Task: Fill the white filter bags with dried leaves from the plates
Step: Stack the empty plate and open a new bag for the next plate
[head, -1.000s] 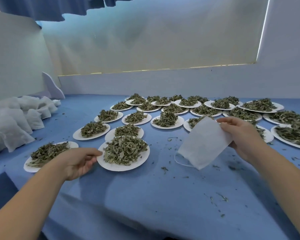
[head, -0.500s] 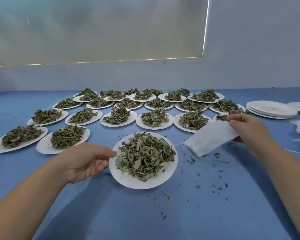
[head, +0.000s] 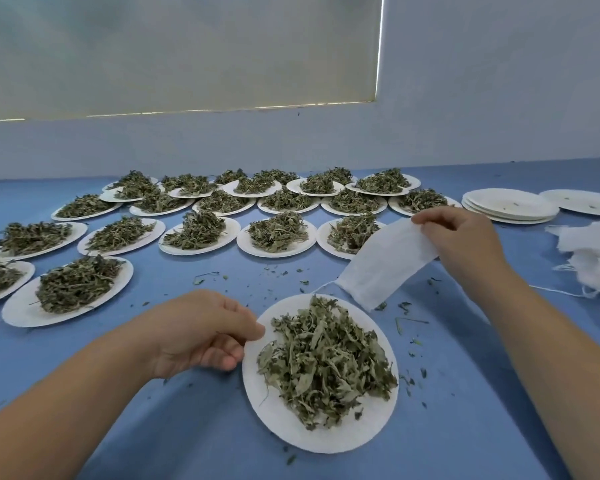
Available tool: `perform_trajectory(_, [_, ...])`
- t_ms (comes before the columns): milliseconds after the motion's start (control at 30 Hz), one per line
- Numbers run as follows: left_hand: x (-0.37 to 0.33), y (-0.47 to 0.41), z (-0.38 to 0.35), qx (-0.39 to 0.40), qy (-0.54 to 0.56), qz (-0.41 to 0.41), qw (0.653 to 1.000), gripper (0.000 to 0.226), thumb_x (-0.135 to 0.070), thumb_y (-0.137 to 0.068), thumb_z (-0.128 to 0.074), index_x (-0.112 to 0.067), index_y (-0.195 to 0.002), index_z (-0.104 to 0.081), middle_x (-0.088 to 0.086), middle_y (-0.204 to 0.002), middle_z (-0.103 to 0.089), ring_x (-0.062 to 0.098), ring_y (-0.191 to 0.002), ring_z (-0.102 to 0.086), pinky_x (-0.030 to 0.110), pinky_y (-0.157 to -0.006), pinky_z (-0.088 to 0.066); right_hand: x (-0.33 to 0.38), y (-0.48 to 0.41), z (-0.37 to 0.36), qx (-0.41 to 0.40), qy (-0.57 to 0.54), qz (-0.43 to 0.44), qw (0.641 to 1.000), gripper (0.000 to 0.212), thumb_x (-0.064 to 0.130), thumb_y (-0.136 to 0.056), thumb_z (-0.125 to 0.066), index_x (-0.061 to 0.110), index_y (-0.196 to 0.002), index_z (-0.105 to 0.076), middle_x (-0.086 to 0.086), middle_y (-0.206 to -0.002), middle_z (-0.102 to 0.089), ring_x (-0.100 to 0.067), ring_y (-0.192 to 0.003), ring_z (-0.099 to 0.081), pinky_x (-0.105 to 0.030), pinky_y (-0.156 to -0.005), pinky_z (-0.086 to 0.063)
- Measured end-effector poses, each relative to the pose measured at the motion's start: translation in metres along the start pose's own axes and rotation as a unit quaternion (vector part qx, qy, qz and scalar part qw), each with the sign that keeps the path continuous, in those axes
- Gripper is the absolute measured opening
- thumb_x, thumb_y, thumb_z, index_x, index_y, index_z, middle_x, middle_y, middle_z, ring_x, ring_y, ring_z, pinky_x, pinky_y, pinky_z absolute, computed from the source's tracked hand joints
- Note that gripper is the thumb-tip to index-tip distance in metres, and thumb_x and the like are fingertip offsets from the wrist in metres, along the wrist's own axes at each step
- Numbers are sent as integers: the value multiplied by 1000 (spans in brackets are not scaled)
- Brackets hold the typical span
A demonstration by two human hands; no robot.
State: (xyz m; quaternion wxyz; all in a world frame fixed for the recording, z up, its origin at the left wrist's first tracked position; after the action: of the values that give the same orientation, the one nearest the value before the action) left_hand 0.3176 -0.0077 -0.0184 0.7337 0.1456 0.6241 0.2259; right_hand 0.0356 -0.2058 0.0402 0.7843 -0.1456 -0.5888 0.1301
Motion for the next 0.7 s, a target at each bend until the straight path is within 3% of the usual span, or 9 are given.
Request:
perform_trajectory(133, [-5,-3,7,-29,-47,-17,998,16,-10,-80,-75,0,-93,-73,18,-76,-70,17,-53,-64,24,-50,-54,10,5,-1,14,-30,16,999,38,9,-91,-53,36,-73,-74,3,-77,-66,-20,-67,-45,-28,-55,-34])
perform_trajectory(233, [-10,-2,9,-27,-82,-27,996,13,-15,-80,-76,-4,-86,-77,18,-88,-74,18,-58,-66,26,-55,-56,19,11,-6,29,-41,29,998,37,8,-90,-53,36,-76,-74,19,-84,-68,-14,-69,-49,-28,-57,-38])
perform_trajectory(300, [-15,-2,14,-37,-113,-37,992,18,-19,-82,-75,-3,-90,-74,14,-89,-74,20,-59,-66,28,-56,-57,28,13,-10,39,-53,40,997,36,9,-89,-55,37,-77,-74,25,-85,-67,-5,-64,-49,-20,-56,-42])
perform_trajectory(400, [-25,-3,23,-50,-193,-52,979,24,-28,-86,-71,-7,-96,-71,5,-87,-75,23,-62,-68,31,-58,-58,47,14,-16,53,-73,52,995,31,14,-86,-59,40,-81,-74,27,-86,-65,0,-59,-51,-14,-50,-44])
perform_trajectory(533, [-55,-7,30,-71,-190,-137,970,25,-35,-84,-70,-13,-96,-72,-1,-88,-75,19,-68,-70,29,-59,-58,83,17,-34,100,-87,98,986,41,8,-82,-58,46,-84,-73,18,-100,-65,7,-63,-56,-10,-52,-43])
perform_trajectory(600, [-73,-9,34,-110,-166,-200,959,38,-51,-76,-68,-20,-97,-72,-6,-91,-74,14,-73,-71,30,-64,-59,103,21,-48,127,-82,127,980,45,3,-81,-56,45,-84,-73,21,-101,-66,6,-80,-60,-10,-60,-48])
perform_trajectory(700, [-94,-14,34,-176,-198,-273,925,63,-76,-65,-57,-36,-114,-64,-19,-100,-70,3,-80,-69,29,-74,-55,129,24,-68,158,-81,156,972,47,-1,-80,-53,42,-80,-73,26,-92,-67,3,-81,-61,-13,-62,-49])
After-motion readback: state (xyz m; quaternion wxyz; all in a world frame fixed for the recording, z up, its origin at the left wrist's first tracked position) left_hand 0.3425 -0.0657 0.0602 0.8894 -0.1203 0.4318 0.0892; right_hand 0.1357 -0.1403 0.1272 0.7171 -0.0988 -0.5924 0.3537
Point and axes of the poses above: each hand's wrist, its own y-axis away from the middle knuckle, its own z-axis out of the back of the hand, x = y × z, the point moved 8 cm from there along -y, towards the middle knuckle
